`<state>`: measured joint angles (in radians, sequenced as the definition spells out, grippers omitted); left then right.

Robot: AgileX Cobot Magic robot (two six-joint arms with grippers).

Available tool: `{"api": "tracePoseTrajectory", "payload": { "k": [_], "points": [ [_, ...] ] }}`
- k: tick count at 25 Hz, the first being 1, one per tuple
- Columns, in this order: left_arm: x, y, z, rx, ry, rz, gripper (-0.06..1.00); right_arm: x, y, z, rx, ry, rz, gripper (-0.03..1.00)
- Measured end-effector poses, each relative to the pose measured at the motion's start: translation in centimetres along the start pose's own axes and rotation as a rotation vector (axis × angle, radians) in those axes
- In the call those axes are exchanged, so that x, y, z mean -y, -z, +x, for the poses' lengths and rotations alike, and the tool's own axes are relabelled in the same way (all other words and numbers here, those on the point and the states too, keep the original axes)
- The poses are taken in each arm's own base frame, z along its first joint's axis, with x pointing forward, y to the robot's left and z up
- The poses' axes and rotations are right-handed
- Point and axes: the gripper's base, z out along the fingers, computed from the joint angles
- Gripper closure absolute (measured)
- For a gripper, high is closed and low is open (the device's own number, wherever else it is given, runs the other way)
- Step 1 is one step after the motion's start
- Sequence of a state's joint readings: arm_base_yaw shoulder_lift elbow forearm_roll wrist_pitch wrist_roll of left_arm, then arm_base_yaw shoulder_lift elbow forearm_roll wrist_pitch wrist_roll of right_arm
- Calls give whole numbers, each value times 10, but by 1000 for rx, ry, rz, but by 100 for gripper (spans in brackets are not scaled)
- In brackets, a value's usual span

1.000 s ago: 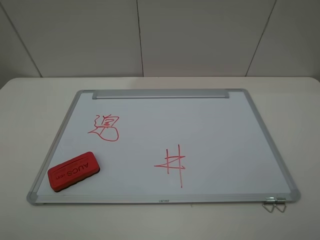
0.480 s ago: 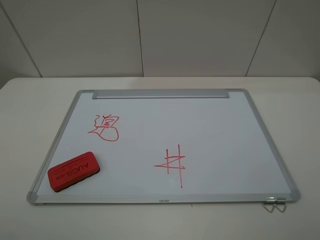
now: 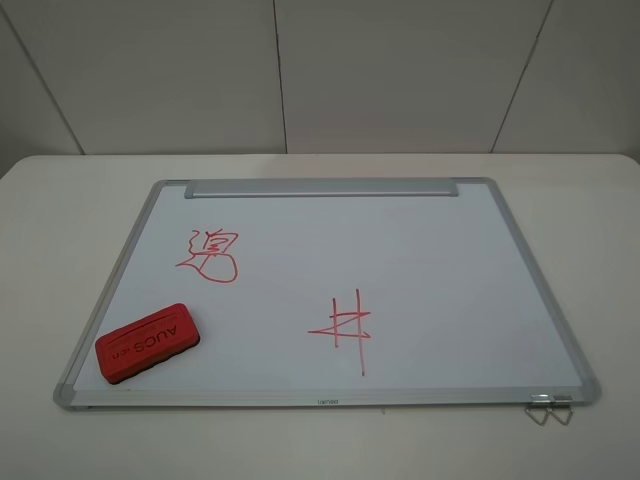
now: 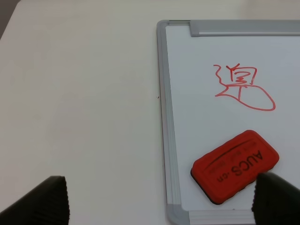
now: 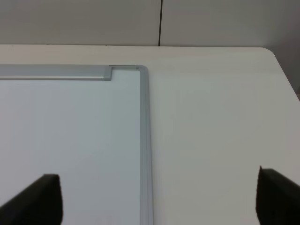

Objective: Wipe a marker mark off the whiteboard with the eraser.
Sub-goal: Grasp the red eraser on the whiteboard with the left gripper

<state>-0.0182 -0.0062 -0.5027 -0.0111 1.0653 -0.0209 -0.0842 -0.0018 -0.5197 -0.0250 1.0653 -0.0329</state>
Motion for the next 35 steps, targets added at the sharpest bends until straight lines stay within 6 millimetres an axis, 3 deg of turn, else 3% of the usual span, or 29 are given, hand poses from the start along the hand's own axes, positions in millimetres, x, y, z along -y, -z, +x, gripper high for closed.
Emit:
{"api": "tracePoseTrajectory", "payload": {
  "k": [5,11,15,16,18,19,23,27,30,35],
  "points": [
    [0,0,-1,2,-28,0,17,0,0,0,0,0,0,26],
    [1,-12,-25,-14,-154,36,17,0,0,0,0,0,0,26],
    [7,-62,-55,-234,-261,84,17,0,0,0,0,0,0,26],
    [7,-62,-55,-234,-261,84,17,0,0,0,0,0,0,26],
    [9,-92,-66,-346,-311,103,17,0,0,0,0,0,0,26],
    [15,-120,-75,-435,-346,132,17,0,0,0,0,0,0,26],
    [36,-180,-83,-606,-446,219,17,0,0,0,0,0,0,26],
    [64,-233,-72,-763,-578,306,17,0,0,0,0,0,0,26],
    [86,-261,-53,-864,-664,369,17,0,0,0,0,0,0,26],
    [112,-278,-24,-946,-777,446,17,0,0,0,0,0,0,26]
  ]
}}
